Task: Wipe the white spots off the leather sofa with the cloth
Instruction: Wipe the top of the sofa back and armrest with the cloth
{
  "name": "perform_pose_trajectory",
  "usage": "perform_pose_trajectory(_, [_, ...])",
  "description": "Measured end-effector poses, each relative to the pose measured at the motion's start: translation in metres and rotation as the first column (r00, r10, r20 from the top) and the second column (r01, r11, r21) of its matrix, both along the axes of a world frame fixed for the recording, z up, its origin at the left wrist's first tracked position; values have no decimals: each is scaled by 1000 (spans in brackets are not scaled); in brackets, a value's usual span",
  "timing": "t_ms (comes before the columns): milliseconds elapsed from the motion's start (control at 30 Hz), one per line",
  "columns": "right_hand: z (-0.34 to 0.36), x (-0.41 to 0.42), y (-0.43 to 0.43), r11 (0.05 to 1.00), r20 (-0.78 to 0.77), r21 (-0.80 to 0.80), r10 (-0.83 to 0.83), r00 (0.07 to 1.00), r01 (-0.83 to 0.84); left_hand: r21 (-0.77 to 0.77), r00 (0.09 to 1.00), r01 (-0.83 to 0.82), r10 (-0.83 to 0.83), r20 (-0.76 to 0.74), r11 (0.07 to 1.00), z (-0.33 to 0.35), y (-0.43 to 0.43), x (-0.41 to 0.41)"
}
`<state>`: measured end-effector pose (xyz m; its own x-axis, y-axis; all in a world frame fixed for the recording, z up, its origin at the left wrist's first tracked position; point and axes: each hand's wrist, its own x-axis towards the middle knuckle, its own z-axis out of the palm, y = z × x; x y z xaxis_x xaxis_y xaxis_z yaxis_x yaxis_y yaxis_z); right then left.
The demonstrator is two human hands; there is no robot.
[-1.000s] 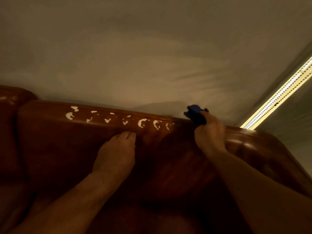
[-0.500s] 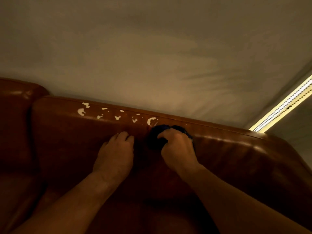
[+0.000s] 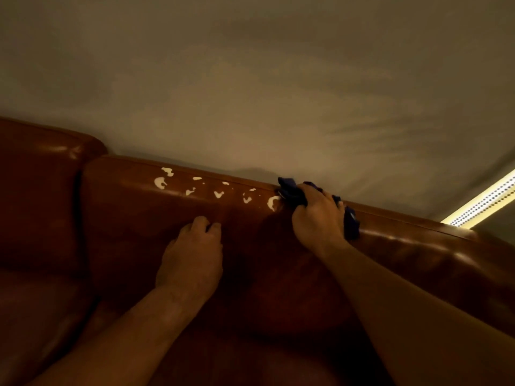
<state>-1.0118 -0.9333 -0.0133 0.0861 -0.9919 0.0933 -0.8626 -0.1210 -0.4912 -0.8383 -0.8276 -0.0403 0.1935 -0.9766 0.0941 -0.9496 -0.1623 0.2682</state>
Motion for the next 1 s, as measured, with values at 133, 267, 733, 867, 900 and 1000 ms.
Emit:
perform_pose_trajectory(133, [0,13,8,990,23,10,138,990,-138,-12,1000,-13,13,-11,1000,-4,1,6])
perform_pose_trajectory(267, [-2,14,19,971,57,-16,238,969,-238,-18,1000,1,-2,-22,1000,-5,1,7])
perform_pose_trajectory(733, [11,-13,32,973,332,-204,174,927,-109,-1,999,-31,31,-10,1000,4,8,13])
perform_pose_trajectory(867, [23,-5,-4,991,247,-107,-51,968,80,-9,995,-99,99,6,995,7,11,28])
perform_pose_trajectory(900, [22,6,-5,994,239,-61,-69,969,86,-3,994,-109,109,10,994,6,12,34])
perform_pose_trajectory(1000, [3,45,2,1000,114,5,-26,993,26,21,993,-111,110,33,994,5,13,48])
